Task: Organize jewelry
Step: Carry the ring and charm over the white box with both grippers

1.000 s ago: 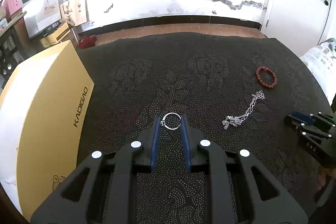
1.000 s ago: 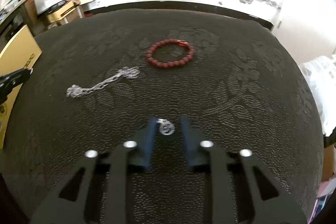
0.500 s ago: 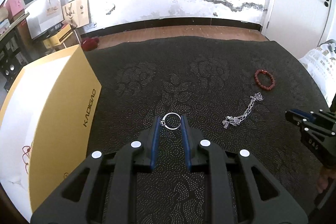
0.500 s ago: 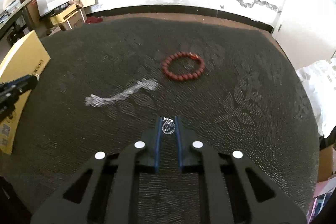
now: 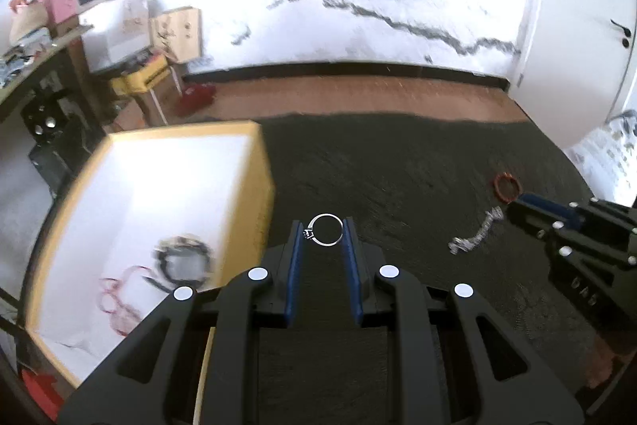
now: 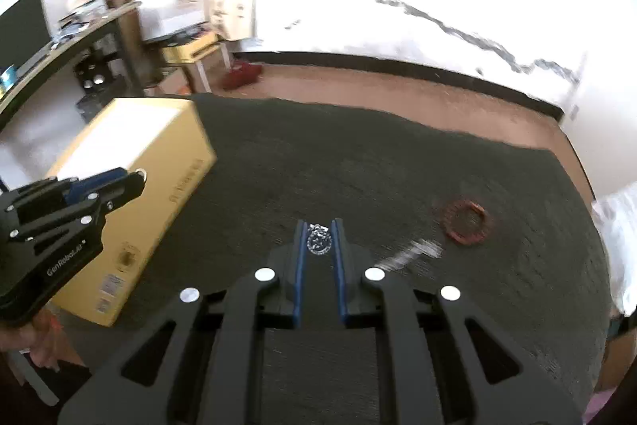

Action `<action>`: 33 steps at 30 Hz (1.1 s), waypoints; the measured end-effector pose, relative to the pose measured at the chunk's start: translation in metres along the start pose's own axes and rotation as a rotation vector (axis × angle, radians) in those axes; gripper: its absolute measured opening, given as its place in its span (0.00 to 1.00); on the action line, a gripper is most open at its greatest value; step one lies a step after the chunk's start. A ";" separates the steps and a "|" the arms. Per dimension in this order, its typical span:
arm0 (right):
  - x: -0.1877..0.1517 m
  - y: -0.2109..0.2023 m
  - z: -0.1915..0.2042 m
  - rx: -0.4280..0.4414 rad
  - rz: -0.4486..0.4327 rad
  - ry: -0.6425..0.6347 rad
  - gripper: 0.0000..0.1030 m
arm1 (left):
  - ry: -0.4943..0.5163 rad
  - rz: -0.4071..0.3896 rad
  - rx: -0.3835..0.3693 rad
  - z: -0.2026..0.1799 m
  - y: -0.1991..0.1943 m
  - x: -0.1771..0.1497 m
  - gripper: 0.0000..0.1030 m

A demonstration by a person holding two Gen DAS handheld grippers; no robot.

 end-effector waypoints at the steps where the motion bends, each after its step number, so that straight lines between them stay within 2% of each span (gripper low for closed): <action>1: 0.005 0.000 0.012 0.012 -0.004 -0.013 0.13 | -0.007 -0.007 0.012 0.009 -0.003 0.001 0.20; 5: 0.020 0.007 0.063 0.066 -0.007 -0.064 0.13 | -0.045 -0.016 0.059 0.054 -0.010 0.000 0.20; 10: 0.033 0.022 0.131 0.125 0.001 -0.147 0.13 | -0.113 0.008 0.129 0.120 -0.004 -0.013 0.20; 15: 0.046 0.043 0.192 0.188 0.012 -0.202 0.13 | -0.177 0.069 0.194 0.175 0.017 -0.037 0.20; 18: 0.051 0.053 0.221 0.215 0.011 -0.224 0.13 | -0.187 0.108 0.212 0.191 0.032 -0.050 0.20; 22: 0.055 0.063 0.245 0.238 0.016 -0.233 0.13 | -0.201 0.154 0.214 0.201 0.049 -0.061 0.20; 28: 0.056 0.070 0.246 0.232 0.026 -0.241 0.13 | -0.181 0.193 0.221 0.199 0.062 -0.071 0.20; 33: 0.056 0.070 0.243 0.220 0.029 -0.243 0.13 | -0.177 0.194 0.223 0.202 0.062 -0.074 0.20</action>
Point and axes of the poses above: each gripper's, at about its wrist camera, not at the fingertips, and y roughly the way its jaws point, z to its left, x to its top, the point moved 10 cm from there along y, roughly the way its jaws point, and after that the axes turned 5 degrees about x, right-handed, at the moved point
